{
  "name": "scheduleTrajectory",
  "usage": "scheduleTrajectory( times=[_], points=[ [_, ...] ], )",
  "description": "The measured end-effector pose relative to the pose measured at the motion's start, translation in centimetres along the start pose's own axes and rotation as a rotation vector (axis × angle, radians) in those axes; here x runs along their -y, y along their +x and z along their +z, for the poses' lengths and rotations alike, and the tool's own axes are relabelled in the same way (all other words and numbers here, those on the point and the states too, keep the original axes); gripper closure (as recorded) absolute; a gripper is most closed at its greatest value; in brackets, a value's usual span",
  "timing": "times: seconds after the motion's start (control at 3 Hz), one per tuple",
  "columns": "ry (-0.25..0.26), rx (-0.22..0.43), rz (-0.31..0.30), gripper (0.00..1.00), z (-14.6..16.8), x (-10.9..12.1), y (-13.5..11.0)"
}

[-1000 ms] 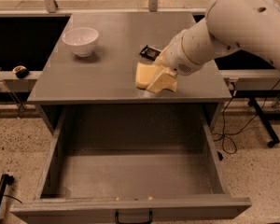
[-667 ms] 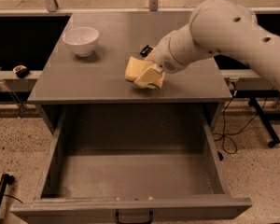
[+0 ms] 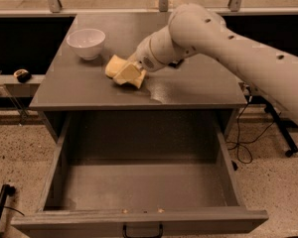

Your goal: Pick sponge from top drawer and place on counter

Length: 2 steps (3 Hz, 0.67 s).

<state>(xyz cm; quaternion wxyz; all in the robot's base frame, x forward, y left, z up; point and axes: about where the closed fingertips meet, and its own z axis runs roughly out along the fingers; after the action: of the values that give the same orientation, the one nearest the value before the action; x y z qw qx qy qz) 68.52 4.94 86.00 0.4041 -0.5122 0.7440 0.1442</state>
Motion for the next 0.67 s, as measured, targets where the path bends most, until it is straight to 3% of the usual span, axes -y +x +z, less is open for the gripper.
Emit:
scheduleTrajectory(
  times=[0.33,0.67],
  points=[
    [-0.112,0.023,0.004,0.74,3.31,-0.52,-1.43],
    [-0.112,0.025,0.005,0.51,3.23,-0.4,-1.57]
  ],
)
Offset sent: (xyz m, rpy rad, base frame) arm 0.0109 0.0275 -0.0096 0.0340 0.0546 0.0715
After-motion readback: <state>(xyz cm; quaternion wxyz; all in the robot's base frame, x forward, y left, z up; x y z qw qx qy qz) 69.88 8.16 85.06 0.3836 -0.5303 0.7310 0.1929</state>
